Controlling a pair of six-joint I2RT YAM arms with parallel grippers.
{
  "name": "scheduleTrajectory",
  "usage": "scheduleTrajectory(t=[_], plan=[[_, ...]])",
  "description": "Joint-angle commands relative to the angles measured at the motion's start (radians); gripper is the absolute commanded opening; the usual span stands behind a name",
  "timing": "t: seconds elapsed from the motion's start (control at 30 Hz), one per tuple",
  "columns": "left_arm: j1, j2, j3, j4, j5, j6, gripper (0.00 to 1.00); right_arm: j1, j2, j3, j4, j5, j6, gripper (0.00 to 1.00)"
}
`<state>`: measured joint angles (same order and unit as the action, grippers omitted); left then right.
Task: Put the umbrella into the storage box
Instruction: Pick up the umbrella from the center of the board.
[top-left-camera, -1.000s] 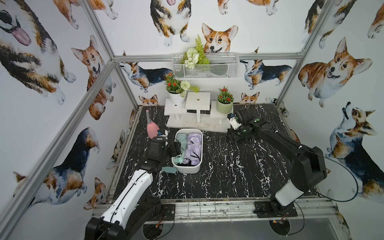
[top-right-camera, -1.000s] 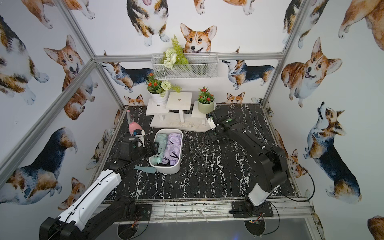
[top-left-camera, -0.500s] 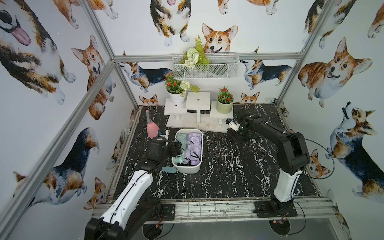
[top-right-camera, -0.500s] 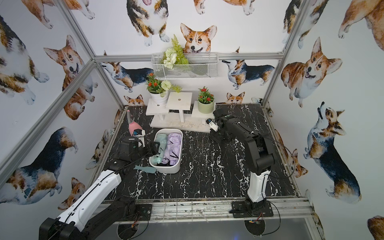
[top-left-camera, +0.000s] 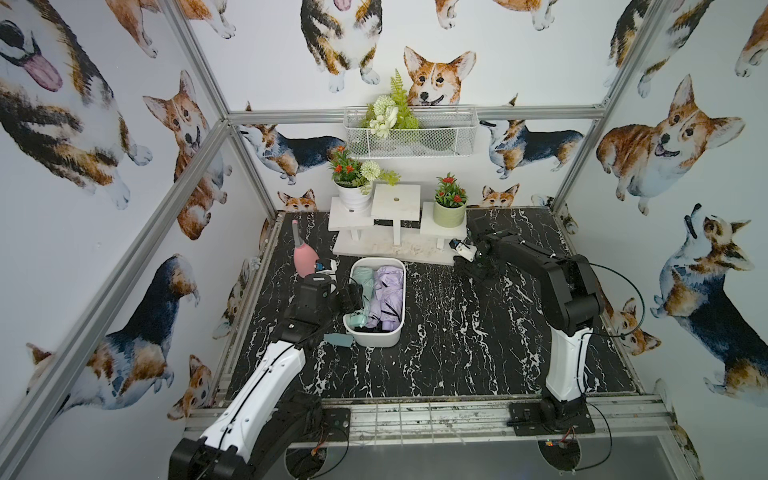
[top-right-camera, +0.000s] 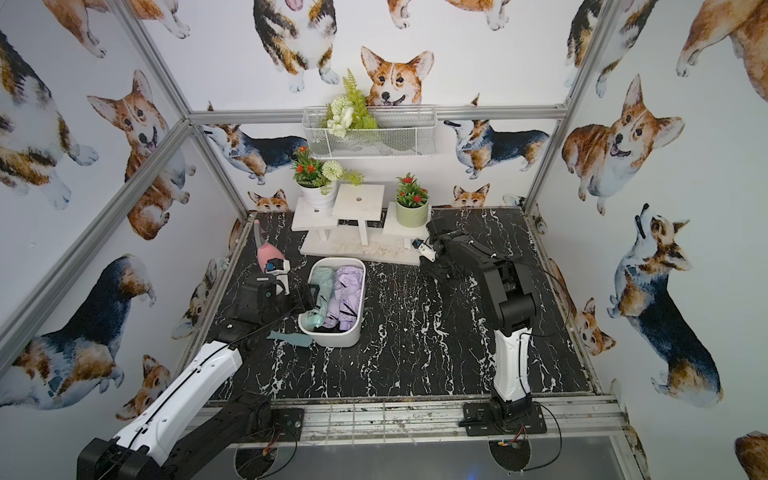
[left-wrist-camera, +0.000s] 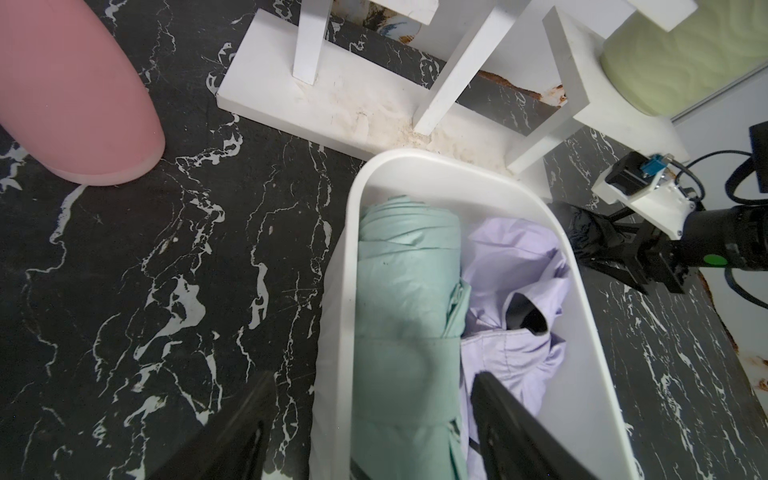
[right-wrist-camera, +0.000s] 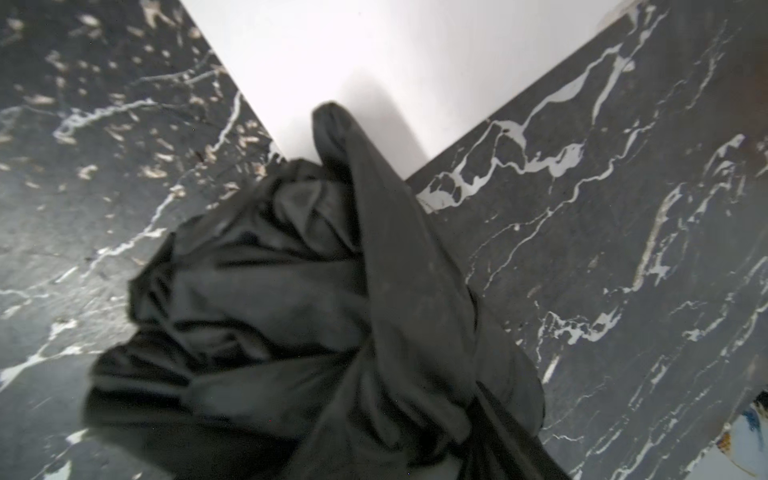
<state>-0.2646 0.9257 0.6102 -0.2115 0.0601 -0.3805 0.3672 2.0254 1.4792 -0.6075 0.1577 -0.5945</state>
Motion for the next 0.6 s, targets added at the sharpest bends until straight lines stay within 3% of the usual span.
scheduleTrajectory(t=[0.0,0.23,0.37,0.5,0.57], plan=[[-0.001,0.000,-0.001,0.020,0.006,0.015,0.79,0.006,-0.008,-0.024,-0.019,-0.085,0.037,0.58],[-0.001,-0.004,-0.003,0.023,0.010,0.017,0.79,0.056,-0.122,-0.098,-0.038,-0.047,0.095,0.39],[-0.002,-0.007,-0.007,0.029,0.012,0.015,0.79,0.105,-0.195,-0.157,-0.042,-0.051,0.115,0.34],[-0.001,-0.007,-0.008,0.028,0.014,0.014,0.79,0.157,-0.320,-0.216,-0.036,-0.088,0.180,0.13],[-0.001,-0.008,-0.010,0.029,0.013,0.010,0.79,0.182,-0.381,-0.235,-0.029,-0.105,0.220,0.11]])
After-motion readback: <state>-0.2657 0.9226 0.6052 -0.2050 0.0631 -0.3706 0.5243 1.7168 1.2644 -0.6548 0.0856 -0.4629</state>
